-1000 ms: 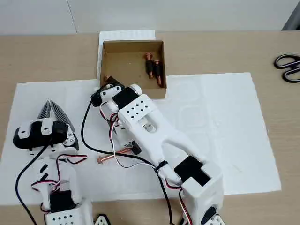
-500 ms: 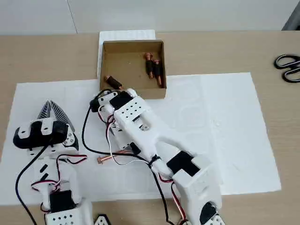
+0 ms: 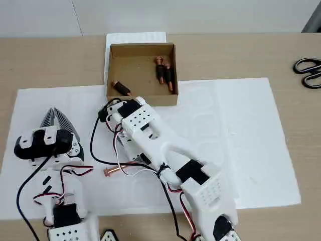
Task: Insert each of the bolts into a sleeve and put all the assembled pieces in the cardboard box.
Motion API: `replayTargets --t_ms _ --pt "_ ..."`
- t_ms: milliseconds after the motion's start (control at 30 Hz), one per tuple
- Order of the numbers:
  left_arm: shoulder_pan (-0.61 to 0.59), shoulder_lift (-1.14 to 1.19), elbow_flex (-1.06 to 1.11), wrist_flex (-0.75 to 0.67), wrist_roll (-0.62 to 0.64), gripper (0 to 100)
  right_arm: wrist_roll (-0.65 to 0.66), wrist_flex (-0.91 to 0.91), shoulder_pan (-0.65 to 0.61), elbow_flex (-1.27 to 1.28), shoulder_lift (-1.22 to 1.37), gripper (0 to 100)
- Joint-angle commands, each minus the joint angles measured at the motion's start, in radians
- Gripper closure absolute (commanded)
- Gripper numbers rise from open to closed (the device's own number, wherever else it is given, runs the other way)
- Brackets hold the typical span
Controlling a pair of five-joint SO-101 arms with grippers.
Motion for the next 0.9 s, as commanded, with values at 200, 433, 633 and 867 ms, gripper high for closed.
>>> replayTargets --t_ms 200,433,633,867 --pt "0.003 -0.011 -0.016 0.121 0.002 99 0.009 -0.022 0.021 0.0 0.039 99.1" --pt "0.005 -0.005 -0.216 0.298 0.005 99 0.012 0.068 0.09 -0.063 -0.136 99.1" --pt "0.008 -0.003 -0.325 0.5 0.006 99 0.017 0.09 0.119 -0.064 -0.351 99.1" --pt "0.236 -0.002 -0.42 0.736 0.0 99 0.078 0.081 0.151 -0.063 -0.584 99.1"
